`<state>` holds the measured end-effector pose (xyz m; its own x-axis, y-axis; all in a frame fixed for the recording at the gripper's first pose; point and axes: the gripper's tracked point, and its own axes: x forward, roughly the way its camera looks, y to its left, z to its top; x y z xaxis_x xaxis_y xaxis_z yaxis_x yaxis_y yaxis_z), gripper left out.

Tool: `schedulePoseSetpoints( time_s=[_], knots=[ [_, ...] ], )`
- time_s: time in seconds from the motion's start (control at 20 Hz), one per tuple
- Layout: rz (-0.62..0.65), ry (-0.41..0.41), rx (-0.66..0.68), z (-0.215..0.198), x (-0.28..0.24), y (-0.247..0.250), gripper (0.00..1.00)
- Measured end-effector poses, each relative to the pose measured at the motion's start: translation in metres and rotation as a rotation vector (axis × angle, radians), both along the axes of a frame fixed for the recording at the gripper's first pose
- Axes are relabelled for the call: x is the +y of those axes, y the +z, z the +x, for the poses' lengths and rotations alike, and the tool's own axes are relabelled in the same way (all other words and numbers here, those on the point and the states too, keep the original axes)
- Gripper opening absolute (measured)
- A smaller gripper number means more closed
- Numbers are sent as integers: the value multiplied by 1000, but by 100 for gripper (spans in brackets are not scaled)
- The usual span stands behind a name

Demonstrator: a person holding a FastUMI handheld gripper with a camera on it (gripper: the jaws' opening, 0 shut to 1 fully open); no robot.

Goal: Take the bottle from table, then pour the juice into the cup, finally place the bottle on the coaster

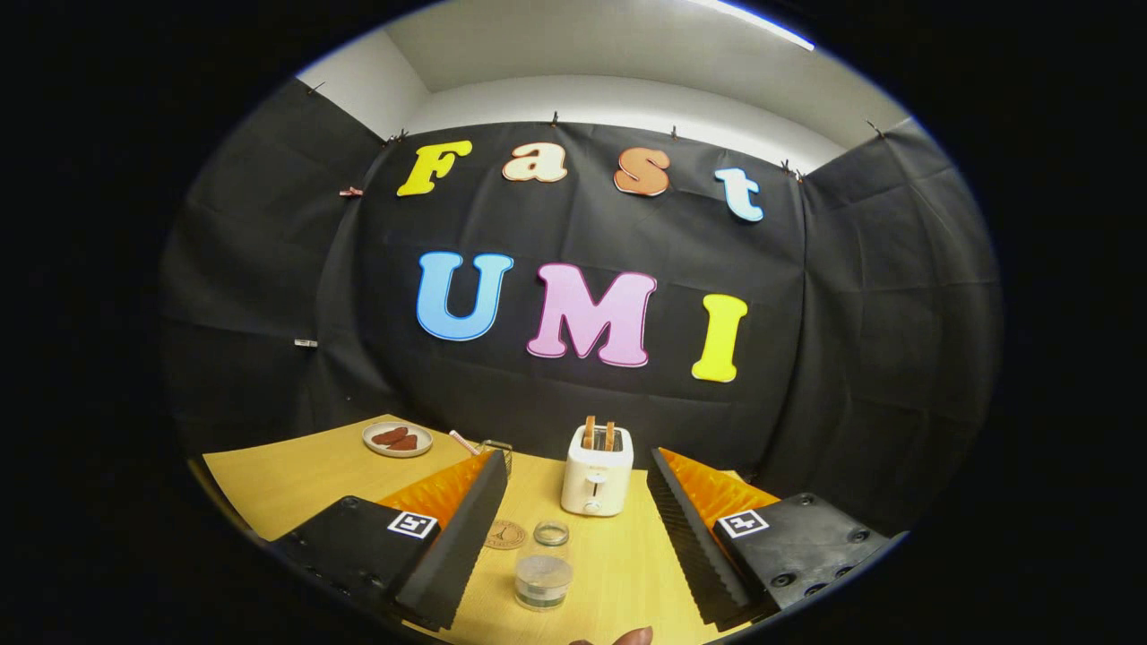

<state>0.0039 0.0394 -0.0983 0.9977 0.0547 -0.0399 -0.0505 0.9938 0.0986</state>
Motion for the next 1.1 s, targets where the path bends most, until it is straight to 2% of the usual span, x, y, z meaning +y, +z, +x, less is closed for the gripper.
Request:
schedulePoseSetpoints(
  time_s=[0.65,1.1],
  knots=[
    [47,24,151,19,43,-159,97],
    [77,-21,194,37,47,-206,98]
  ],
)
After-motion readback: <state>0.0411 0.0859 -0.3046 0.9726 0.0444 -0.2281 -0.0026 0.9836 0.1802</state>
